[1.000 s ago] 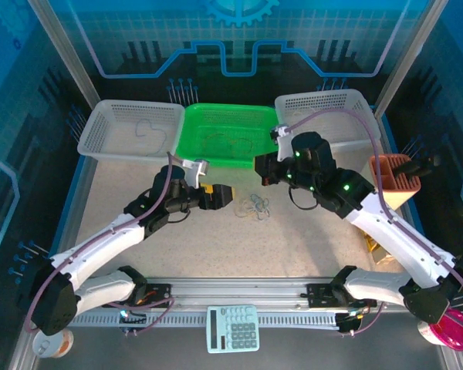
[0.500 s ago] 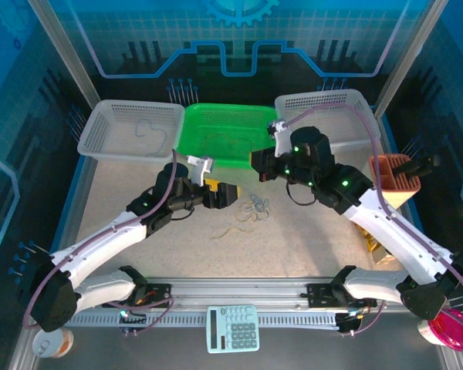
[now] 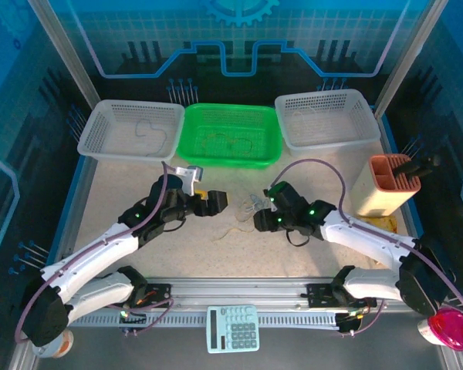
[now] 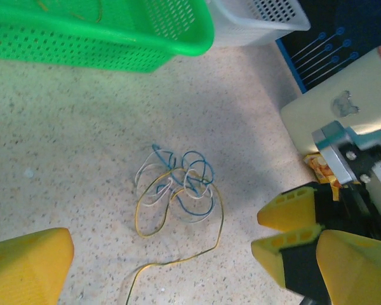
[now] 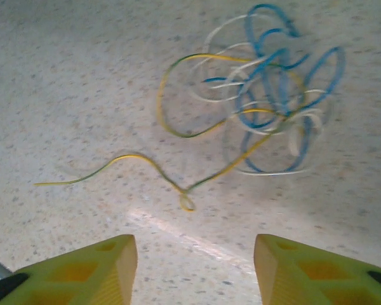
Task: Untangle the cables
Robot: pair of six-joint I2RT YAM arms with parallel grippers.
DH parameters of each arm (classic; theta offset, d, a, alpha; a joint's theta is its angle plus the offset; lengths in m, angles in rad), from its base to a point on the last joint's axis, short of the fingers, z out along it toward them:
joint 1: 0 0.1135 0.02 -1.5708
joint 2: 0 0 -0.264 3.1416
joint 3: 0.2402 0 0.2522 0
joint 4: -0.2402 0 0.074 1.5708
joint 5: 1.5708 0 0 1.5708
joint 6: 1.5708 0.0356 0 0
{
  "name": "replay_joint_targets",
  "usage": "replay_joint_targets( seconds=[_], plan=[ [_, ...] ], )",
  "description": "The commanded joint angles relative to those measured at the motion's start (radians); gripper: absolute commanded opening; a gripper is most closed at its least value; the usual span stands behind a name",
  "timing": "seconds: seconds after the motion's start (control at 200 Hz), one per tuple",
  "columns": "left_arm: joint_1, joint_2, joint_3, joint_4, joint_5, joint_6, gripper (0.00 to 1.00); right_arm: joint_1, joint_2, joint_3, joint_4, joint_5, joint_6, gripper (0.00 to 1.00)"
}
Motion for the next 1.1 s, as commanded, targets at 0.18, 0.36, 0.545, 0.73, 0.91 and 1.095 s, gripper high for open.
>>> replay_joint_targets(
  seconds=[0.18, 0.36, 0.545, 0.73, 0.91, 1.095],
  plan=[
    [0.138, -0.087, -0.039, -0.107, -0.017, -0.201, 0.99, 0.208, 0.213, 0.2, 0.01, 0.058, -0.341, 0.64],
    [0.325, -0.115, 0.013, -0.151, 0.075, -0.209, 0.99, 0.248, 0.379, 0.33, -0.043, 0.052, -0.574, 0.68],
    [0.392, -0.103, 0.077, -0.189, 0.13, -0.184, 0.99, 0.271, 0.498, 0.403, -0.083, 0.063, -0.697, 0.72],
    [0.409, -0.104, 0.091, -0.193, 0.135, -0.182, 0.99, 0.284, 0.599, 0.441, -0.082, 0.06, -0.746, 0.72],
    [0.417, -0.107, 0.096, -0.197, 0.136, -0.182, 0.99, 0.283, 0.666, 0.477, -0.063, 0.063, -0.758, 0.72],
    [0.42, -0.118, 0.094, -0.197, 0.135, -0.185, 0.99, 0.264, 0.727, 0.507, -0.054, 0.045, -0.755, 0.67]
  ],
)
